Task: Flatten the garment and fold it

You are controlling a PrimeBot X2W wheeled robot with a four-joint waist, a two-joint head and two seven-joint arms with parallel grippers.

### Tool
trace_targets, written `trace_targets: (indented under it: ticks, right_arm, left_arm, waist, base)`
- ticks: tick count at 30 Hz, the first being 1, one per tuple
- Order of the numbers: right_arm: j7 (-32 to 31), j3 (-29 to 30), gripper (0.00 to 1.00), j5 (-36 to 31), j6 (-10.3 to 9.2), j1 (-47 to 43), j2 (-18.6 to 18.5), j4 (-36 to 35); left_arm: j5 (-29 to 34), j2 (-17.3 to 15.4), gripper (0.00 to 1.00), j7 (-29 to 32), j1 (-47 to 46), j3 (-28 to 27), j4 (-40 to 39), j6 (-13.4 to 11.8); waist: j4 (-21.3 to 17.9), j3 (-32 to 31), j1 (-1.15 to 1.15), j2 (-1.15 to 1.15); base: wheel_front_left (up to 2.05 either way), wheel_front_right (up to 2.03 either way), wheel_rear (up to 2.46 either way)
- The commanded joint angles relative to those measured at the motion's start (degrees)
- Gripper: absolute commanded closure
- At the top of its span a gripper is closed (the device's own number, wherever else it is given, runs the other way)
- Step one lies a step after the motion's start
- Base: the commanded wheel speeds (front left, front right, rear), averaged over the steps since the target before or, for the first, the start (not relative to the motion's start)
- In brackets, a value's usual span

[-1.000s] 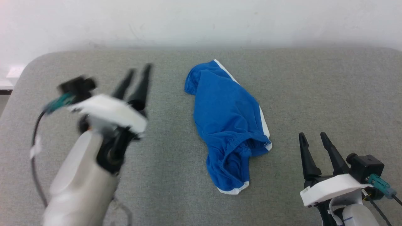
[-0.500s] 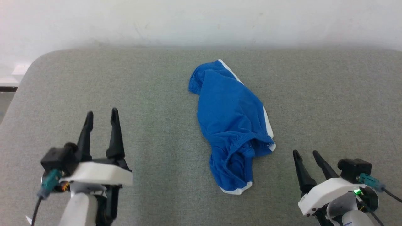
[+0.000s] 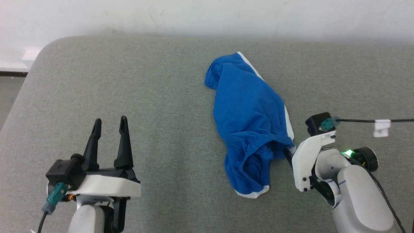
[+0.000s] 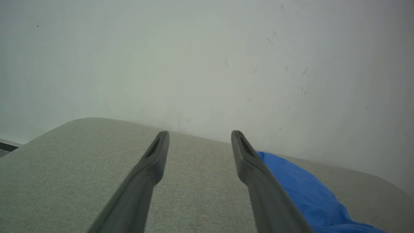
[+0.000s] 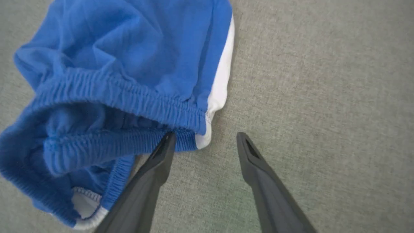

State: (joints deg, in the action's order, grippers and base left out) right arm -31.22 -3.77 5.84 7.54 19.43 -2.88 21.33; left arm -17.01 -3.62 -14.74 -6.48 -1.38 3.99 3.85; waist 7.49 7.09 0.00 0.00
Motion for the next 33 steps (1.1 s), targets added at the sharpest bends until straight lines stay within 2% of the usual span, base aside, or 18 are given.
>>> trace_targets:
  ticks: [1,4,10,11,13,17,23,25,26,27,33]
  right_arm:
    - [-2.5,-0.8,0.00,-1.2,-0.05,0.9,0.0,0.7]
    - [-3.6,-1.4,0.00,-2.3,-0.05,1.5,0.0,1.3]
    - [0.0,-0.9,0.00,-3.9,-0.05,2.0,0.0,4.1]
    - [0.6,-0.8,0.44,-4.0,-0.05,2.1,0.0,4.4]
    - [2.0,-0.2,1.00,-3.8,-0.05,2.3,0.0,4.6]
    - [3.9,4.1,1.00,-4.2,-0.05,1.9,0.0,3.1]
    - [4.2,17.0,1.00,-9.2,-0.05,-0.9,0.0,-0.6]
    - [4.1,18.1,1.00,-9.2,-0.05,-1.6,0.0,-0.7]
    - [4.0,18.7,0.64,-8.8,-0.05,-2.1,0.0,-0.6]
    - [4.1,19.1,0.00,-7.9,-0.05,-2.5,0.0,-0.5]
    - [10.4,21.9,0.00,0.5,-0.05,-5.3,0.0,-4.7]
  left_arm:
    - [0.5,0.4,0.00,-0.3,-1.2,-0.4,-0.2,0.7]
    - [0.5,0.6,0.00,-0.3,-2.0,-0.7,0.1,1.2]
    - [-0.5,0.7,0.00,-0.3,-2.6,-0.7,0.4,1.6]
    - [-0.7,0.7,0.00,-0.3,-2.6,-0.6,0.3,1.6]
    - [-1.1,0.7,0.00,-0.3,-2.6,-0.7,0.4,1.6]
    - [-1.7,0.7,0.00,-0.3,-2.5,-0.5,0.6,1.4]
    - [-2.7,0.7,0.00,-0.3,-2.4,0.2,0.9,1.3]
    - [-2.8,0.7,0.00,-0.3,-2.3,0.4,1.0,1.2]
    - [-2.9,0.7,0.00,-0.3,-2.3,0.5,1.1,1.2]
    - [-3.0,0.7,0.00,-0.3,-2.2,0.6,1.3,1.2]
    - [-3.0,0.7,0.00,-0.3,-1.9,0.9,2.2,1.3]
  waist:
    - [1.2,1.4,0.00,0.00]
    - [1.9,2.3,0.00,0.00]
    - [2.7,3.4,0.00,0.00]
    - [2.7,3.5,0.00,0.00]
    - [2.5,3.6,0.00,0.00]
    - [2.0,3.3,0.00,0.00]
    - [1.2,2.4,0.00,0.00]
    - [1.2,2.2,0.00,0.00]
    - [1.1,2.1,0.00,0.00]
    - [1.0,2.0,0.00,0.00]
    - [1.2,0.8,0.00,0.00]
  base:
    - [0.00,0.00,0.00]
    - [0.00,0.00,0.00]
    - [0.00,0.00,0.00]
    - [0.00,0.00,0.00]
    - [0.00,0.00,0.00]
    - [0.00,0.00,0.00]
    - [0.00,0.00,0.00]
    - [0.00,0.00,0.00]
    - [0.00,0.00,0.00]
    - [0.00,0.00,0.00]
    - [0.00,0.00,0.00]
